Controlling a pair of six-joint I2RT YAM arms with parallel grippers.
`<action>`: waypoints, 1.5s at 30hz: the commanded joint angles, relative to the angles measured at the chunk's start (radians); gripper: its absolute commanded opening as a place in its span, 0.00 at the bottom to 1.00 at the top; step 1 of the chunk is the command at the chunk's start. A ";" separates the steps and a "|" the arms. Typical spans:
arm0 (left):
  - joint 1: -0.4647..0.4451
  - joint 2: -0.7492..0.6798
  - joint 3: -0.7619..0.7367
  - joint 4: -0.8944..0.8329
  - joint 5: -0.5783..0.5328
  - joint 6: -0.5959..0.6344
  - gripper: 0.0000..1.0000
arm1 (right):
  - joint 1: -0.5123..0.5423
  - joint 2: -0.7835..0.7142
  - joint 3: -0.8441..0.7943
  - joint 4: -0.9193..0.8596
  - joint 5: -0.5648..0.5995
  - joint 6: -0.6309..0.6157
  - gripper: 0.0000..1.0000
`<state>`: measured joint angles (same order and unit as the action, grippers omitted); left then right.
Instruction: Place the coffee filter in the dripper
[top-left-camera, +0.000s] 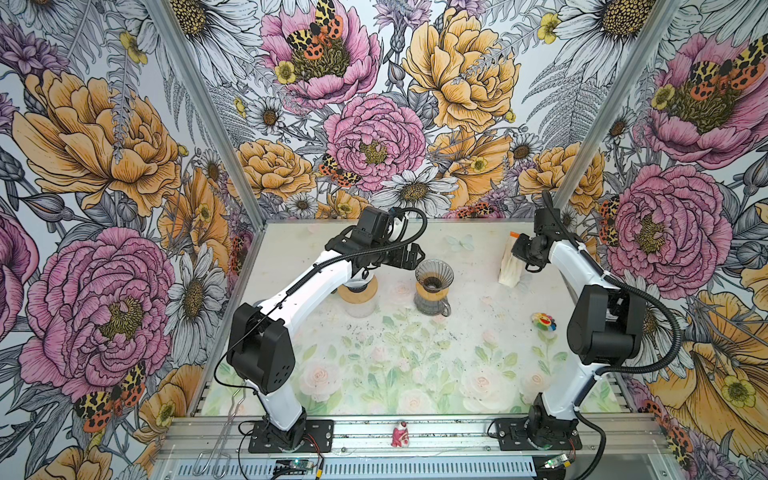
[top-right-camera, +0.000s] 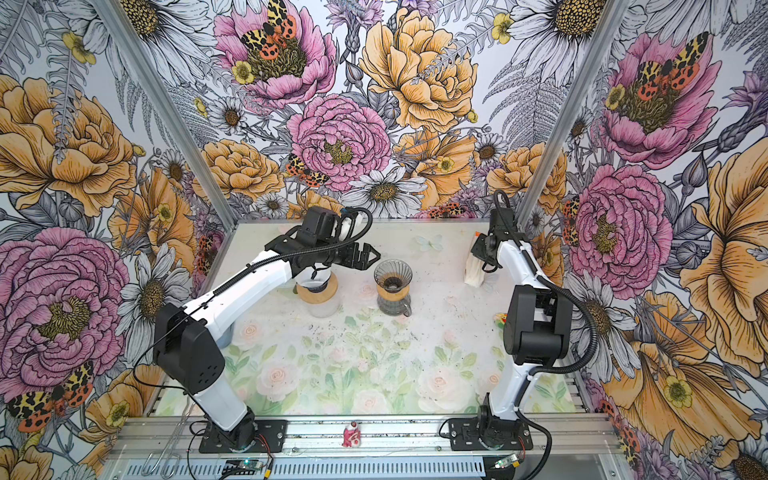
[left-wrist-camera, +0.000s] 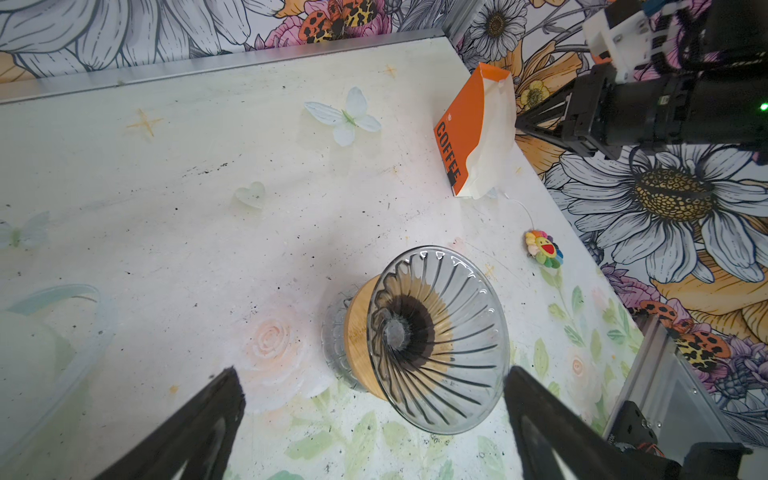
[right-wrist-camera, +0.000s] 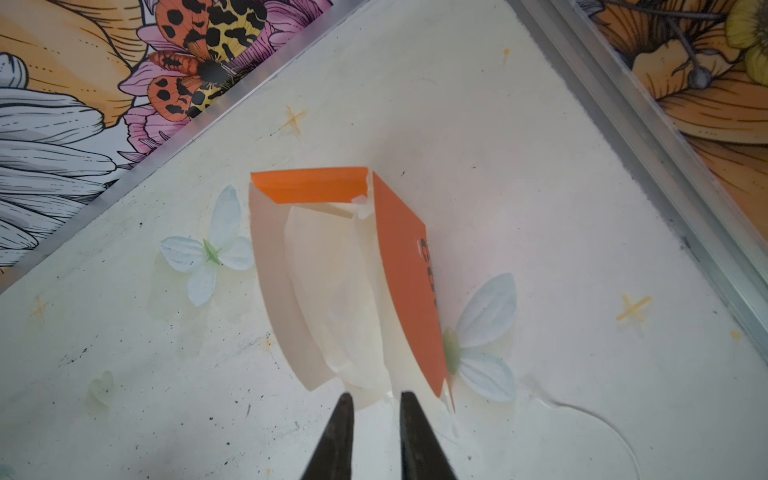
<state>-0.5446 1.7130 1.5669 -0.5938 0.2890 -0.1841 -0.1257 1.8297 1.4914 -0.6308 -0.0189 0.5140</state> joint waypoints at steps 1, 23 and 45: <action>0.011 0.010 0.002 0.014 0.025 0.003 0.99 | -0.008 0.027 0.027 0.041 0.025 0.038 0.23; 0.017 0.006 -0.001 0.012 0.025 -0.001 0.99 | -0.011 0.110 0.052 0.083 0.069 0.073 0.10; 0.018 0.005 0.004 0.014 0.027 0.002 0.99 | 0.005 -0.016 -0.032 0.072 0.046 0.053 0.00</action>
<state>-0.5381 1.7130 1.5669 -0.5938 0.3000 -0.1841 -0.1253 1.8721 1.4784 -0.5636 0.0296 0.5758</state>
